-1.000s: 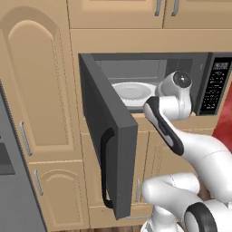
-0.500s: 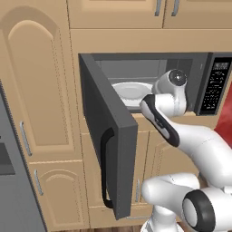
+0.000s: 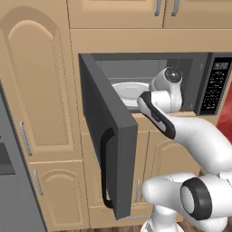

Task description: Pick the marshmallow from the counter and place it in the microwave. Then turn on the microwave.

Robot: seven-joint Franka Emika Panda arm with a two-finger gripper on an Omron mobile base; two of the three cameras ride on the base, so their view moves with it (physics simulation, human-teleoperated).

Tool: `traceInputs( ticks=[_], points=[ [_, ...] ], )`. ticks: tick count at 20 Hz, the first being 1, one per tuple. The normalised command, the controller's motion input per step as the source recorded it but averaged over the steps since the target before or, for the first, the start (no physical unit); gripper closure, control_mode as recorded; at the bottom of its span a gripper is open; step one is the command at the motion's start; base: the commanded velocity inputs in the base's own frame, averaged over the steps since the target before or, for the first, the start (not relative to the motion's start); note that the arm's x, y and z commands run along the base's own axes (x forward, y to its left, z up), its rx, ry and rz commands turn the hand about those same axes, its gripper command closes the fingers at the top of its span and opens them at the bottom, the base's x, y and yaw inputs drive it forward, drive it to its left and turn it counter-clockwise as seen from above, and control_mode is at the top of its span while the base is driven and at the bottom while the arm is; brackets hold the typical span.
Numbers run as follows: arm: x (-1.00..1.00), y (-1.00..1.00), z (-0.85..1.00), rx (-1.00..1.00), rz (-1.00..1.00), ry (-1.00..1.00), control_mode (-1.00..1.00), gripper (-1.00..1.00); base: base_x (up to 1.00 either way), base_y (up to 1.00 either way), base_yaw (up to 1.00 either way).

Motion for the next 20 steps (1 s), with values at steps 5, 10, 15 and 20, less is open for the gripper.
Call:
traceInputs(
  ticks=[5,10,15,20],
  points=[
    [0.21,0.07,0.0,0.0,0.0,0.0,-1.0,1.0,0.0,0.0,0.0],
    [0.22,0.1,0.0,0.0,0.0,0.0,-1.0,1.0,0.0,0.0,0.0],
    [0.22,0.06,0.0,0.0,0.0,0.0,-1.0,1.0,0.0,0.0,0.0],
    [0.23,0.03,-0.02,0.0,0.0,0.0,-1.0,1.0,0.0,0.0,0.0]
  ],
)
